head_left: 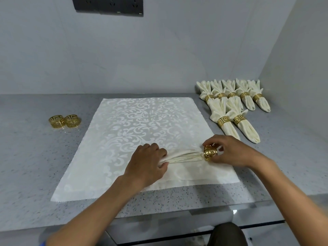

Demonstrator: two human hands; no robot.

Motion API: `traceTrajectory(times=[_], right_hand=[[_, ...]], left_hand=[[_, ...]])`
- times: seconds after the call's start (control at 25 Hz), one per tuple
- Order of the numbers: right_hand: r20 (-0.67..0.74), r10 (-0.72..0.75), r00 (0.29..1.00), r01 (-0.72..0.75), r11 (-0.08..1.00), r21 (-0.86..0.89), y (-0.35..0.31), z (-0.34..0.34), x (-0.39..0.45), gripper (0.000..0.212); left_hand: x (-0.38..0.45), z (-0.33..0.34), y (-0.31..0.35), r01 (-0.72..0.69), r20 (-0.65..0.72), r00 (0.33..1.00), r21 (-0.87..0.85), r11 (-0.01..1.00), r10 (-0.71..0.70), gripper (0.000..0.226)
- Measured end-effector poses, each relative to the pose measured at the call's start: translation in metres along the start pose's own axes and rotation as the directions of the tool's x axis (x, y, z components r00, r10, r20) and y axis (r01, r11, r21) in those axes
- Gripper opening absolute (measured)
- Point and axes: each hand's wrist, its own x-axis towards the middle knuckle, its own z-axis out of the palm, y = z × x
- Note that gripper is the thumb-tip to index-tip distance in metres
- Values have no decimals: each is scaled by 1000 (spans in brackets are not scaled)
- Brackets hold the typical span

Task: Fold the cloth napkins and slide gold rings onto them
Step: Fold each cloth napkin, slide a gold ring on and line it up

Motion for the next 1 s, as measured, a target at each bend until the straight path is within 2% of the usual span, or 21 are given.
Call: traceTrajectory(times=[0.32,0.44,0.56,0.64,0.76,0.8,0.92,1.0], right_hand=[[16,-76,997,74,992,103,-22,17,14,47],[-1,-76,997,75,986,151,-29,27,20,47],[-31,-85,996,90,957,274,-31,34,22,44],[-52,-80,995,93,928,361,-29,37,22,39],[-81,-82,993,106,924,368,-26,41,21,30],[-86,-79,993,106,922,372,-26,42,21,29],[-96,-94,991,130,861,492,-30,39,19,31],[-72,-116,991,136,800,584,-36,35,21,33]], left_hand=[[0,-4,-2,-4,25,1000,2,1000,4,25],[5,-6,0,-68,72,996,107,992,60,34],[14,-14,2,-83,128,990,198,977,58,34],[21,-17,7,-115,129,989,308,945,78,36],[25,-17,12,-207,225,967,429,879,118,31],[27,-15,9,-245,217,963,452,858,161,30],[35,-31,13,-327,209,943,429,842,260,22],[42,-47,16,-390,291,907,311,867,304,9]])
